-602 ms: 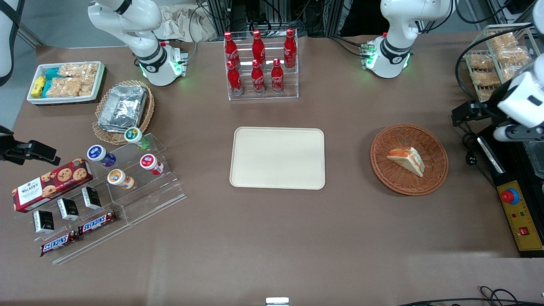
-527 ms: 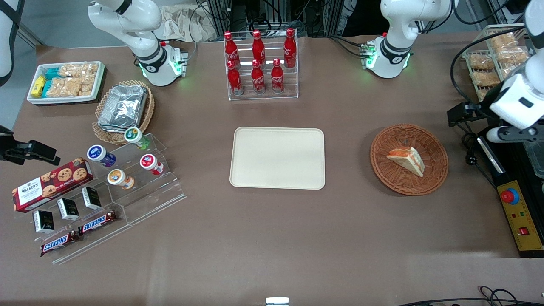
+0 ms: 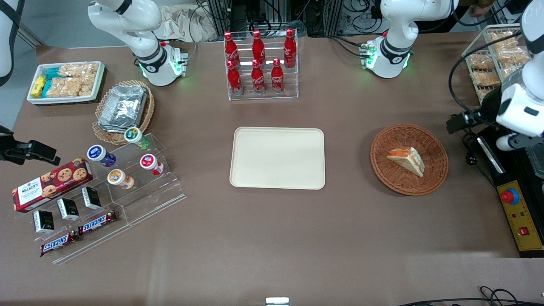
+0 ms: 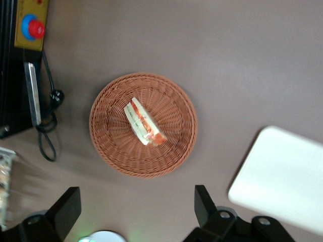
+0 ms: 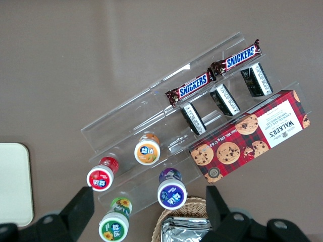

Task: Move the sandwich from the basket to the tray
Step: 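Move the left gripper over the wrapped sandwich in the wicker basket, then lower the left gripper and close it on the sandwich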

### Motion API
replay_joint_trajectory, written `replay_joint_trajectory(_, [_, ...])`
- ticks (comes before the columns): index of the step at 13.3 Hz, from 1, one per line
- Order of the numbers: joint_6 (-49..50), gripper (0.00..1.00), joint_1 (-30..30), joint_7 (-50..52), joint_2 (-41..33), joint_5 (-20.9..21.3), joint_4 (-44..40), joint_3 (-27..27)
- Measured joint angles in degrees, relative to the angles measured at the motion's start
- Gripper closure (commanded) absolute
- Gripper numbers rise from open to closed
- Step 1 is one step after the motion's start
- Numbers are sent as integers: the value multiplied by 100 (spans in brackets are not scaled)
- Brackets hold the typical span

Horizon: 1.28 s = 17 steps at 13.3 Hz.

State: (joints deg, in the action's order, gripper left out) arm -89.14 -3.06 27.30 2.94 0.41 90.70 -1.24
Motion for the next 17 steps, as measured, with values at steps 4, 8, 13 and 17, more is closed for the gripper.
replay_joint_trajectory(4, [-1308, 0, 9, 2126, -136, -47, 1329, 65])
replay_joint_trajectory(8, [-2633, 0, 11, 2916, -262, -57, 2717, 73])
replay_joint_trajectory(13, [-3886, 0, 13, 3272, -226, -65, 3864, 83])
replay_joint_trajectory(17, [-5070, 0, 26, 3295, -139, -67, 4608, 188])
